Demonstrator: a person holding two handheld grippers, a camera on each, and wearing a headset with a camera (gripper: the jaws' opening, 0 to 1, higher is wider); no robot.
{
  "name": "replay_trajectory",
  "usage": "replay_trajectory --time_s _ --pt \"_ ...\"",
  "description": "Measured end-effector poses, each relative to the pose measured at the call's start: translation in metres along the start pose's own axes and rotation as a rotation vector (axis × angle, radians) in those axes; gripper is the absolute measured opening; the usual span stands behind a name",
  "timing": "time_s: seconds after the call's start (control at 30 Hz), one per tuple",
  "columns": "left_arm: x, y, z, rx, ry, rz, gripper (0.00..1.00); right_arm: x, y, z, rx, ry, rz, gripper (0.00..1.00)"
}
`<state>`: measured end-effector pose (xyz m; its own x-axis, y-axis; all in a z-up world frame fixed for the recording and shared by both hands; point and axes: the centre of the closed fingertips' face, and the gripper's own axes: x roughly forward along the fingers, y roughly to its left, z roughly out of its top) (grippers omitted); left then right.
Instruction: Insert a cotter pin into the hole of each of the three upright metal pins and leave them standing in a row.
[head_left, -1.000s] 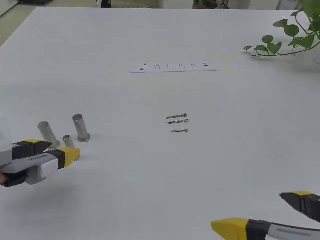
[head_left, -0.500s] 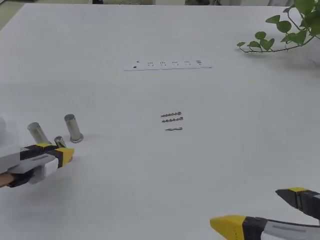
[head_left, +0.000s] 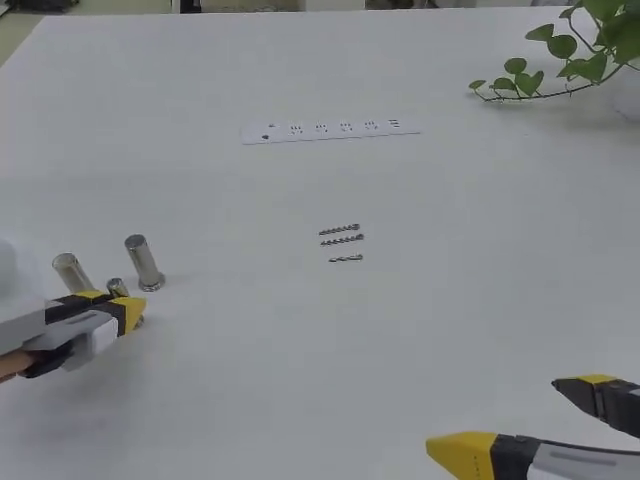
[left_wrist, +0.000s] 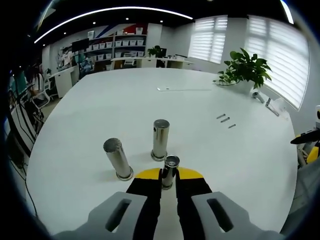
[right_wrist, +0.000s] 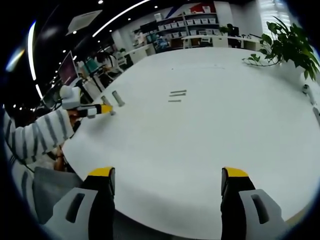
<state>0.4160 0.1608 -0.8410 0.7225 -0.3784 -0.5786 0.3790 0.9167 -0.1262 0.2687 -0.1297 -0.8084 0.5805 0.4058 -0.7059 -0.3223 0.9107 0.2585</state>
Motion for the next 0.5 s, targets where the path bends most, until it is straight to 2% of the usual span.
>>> replay_trajectory --time_s 0.07,0.13,0.23,0.5 --pt "-0.0001 0.0005 0.0003 0.014 -0.004 0.006 0.08 0.0002 0.0001 -0.0004 0.003 -0.001 0.003 0.89" --pt "-0.0005 -0.0014 -0.0013 -0.014 0.005 -0.003 0.08 0.0003 0.0002 -0.0013 0.004 0.0 0.005 0.89" --pt "-0.0014 -0.0007 -0.001 0.017 0.009 0.001 0.08 0.0006 0.0004 -0.002 0.007 -0.001 0.007 0.89" --pt "-0.0033 -0.0051 -0.0021 0.018 0.012 -0.001 0.07 -0.0003 -0.001 -0.0021 0.005 -0.003 0.01 0.88"
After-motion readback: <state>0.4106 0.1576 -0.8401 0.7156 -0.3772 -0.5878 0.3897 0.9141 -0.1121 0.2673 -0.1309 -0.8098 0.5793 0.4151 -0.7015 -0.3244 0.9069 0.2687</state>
